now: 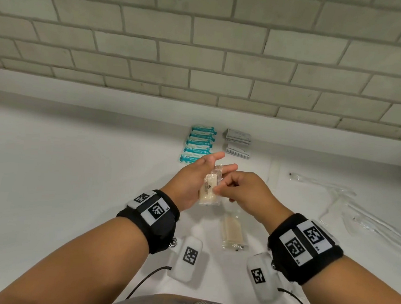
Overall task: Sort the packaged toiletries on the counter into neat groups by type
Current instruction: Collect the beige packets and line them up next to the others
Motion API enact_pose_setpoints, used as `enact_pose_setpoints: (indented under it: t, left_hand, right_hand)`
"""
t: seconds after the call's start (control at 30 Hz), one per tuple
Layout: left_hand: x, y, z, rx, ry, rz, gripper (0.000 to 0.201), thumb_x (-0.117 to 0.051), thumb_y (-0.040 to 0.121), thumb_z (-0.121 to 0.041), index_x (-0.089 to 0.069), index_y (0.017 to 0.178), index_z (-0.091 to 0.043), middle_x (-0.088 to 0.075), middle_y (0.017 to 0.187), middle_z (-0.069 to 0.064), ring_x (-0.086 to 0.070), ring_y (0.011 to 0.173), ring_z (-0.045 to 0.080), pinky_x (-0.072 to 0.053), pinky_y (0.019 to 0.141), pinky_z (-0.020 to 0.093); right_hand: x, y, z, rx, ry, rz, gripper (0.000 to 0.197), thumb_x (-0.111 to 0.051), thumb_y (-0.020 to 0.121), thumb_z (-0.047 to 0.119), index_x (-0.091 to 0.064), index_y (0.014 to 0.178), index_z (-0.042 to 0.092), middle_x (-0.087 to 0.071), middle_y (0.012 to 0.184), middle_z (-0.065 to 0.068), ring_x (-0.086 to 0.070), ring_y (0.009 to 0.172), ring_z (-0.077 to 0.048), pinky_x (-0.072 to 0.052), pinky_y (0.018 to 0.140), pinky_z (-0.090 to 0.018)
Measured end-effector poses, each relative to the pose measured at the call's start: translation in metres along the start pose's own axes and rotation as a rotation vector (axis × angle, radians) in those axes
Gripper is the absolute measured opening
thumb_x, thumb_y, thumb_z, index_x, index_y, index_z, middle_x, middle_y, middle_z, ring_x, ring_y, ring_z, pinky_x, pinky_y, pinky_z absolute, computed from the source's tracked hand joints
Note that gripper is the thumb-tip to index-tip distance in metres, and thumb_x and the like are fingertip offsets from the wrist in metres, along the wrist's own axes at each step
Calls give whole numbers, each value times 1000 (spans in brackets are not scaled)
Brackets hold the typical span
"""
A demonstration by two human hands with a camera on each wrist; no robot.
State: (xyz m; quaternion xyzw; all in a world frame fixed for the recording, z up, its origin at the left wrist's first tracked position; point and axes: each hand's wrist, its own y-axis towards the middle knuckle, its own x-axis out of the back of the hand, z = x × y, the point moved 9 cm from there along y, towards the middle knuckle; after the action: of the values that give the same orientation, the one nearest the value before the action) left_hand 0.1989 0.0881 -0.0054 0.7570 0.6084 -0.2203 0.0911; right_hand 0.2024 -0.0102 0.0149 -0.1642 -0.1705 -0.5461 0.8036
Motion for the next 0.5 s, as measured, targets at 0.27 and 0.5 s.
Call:
enact_pose_setpoints:
  t: [0.27, 0.5]
  left_hand:
    - [24, -7, 35, 403, 226, -90, 60, -35, 95, -59, -62, 110, -8, -71, 95, 9, -65, 76, 17, -51, 65, 26]
    - [29, 2, 14, 94, 359, -172, 24, -64, 87, -7, -61, 111, -11, -67, 107, 10, -62, 93, 21, -50, 84, 34]
  right_hand:
    - [26, -13, 26, 424, -554, -203, 7, -67, 84, 14, -64, 78, 16, -54, 82, 7, -49, 63, -6, -39, 63, -24]
    - [39, -3, -4, 146, -216, -213, 27, -65, 89, 27, -61, 116, 29, -57, 103, 8, -55, 76, -12, -46, 73, -23]
